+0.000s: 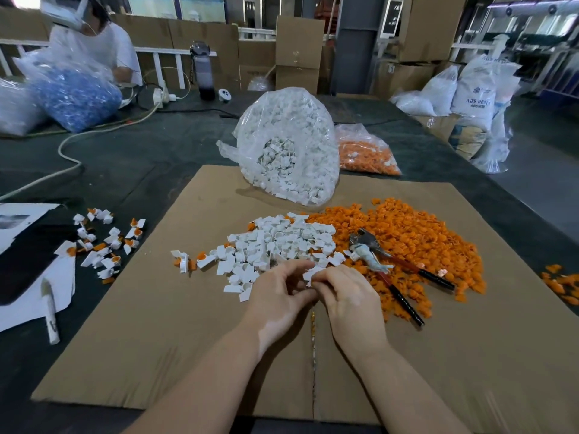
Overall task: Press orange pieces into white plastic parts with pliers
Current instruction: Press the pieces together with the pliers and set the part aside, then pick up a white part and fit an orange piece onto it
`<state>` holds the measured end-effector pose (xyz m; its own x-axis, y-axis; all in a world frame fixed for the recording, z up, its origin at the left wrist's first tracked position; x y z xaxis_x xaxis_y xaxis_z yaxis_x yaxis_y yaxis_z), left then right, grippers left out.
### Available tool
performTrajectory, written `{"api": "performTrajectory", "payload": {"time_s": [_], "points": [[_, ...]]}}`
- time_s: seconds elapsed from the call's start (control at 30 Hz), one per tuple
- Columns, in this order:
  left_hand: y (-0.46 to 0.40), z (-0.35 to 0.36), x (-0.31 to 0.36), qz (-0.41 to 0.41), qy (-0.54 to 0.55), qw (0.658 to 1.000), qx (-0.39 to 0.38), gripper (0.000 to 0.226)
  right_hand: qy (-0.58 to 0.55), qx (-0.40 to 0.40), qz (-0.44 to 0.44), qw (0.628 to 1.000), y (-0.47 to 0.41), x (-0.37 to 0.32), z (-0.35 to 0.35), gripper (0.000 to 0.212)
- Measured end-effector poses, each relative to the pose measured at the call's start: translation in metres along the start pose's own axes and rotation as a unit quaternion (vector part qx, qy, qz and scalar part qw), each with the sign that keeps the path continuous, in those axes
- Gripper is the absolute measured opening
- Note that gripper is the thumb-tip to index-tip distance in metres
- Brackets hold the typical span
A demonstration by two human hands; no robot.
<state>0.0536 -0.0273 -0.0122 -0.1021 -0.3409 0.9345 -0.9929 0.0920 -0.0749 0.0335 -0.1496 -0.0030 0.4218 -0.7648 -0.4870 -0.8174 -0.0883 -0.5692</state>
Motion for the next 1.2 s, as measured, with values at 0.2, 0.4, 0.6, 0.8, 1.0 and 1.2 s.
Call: {"api": "performTrajectory", "payload": {"time_s": [0.2, 0.4, 0.6, 0.8, 1.0, 1.2], "points": [[0.002, 0.002, 0.005, 0.028, -0.035, 0.999, -0.002, 0.029, 0.022, 0.004, 0.009, 1.0, 0.001, 0.001, -0.001, 0.009], [0.004, 0.001, 0.005, 0.058, -0.075, 0.995, 0.027, 0.023, 0.024, 0.027, -0.007, 0.999, 0.001, 0.0, -0.003, 0.002], [0.003, -0.029, -0.005, 0.066, -0.082, 0.969, 0.225, 0.022, 0.01, 0.05, 0.011, 0.999, 0.002, 0.002, -0.003, 0.003], [-0.004, -0.086, -0.026, -0.075, -0.297, 0.893, 0.33, 0.018, 0.02, 0.047, 0.004, 0.999, 0.002, 0.001, -0.002, 0.005], [-0.006, -0.103, -0.033, -0.14, -0.351, 0.867, 0.323, 0.022, 0.023, 0.043, 0.0, 0.999, 0.003, 0.001, -0.002, 0.006], [-0.008, -0.101, -0.032, -0.147, -0.352, 0.862, 0.333, 0.03, 0.033, 0.046, -0.005, 0.998, 0.003, 0.001, -0.001, 0.006]]}}
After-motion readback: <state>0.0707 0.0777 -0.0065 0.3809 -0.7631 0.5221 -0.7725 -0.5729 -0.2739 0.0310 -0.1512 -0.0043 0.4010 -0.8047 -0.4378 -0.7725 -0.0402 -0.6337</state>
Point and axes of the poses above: each hand's wrist, its own y-axis away from the middle knuckle, its own z-axis out of the palm, x = y × z, the point moved 3 cm from there along -y, towards the middle knuckle, and after that the axes turned 2 degrees about -y, right-handed, at the moved point
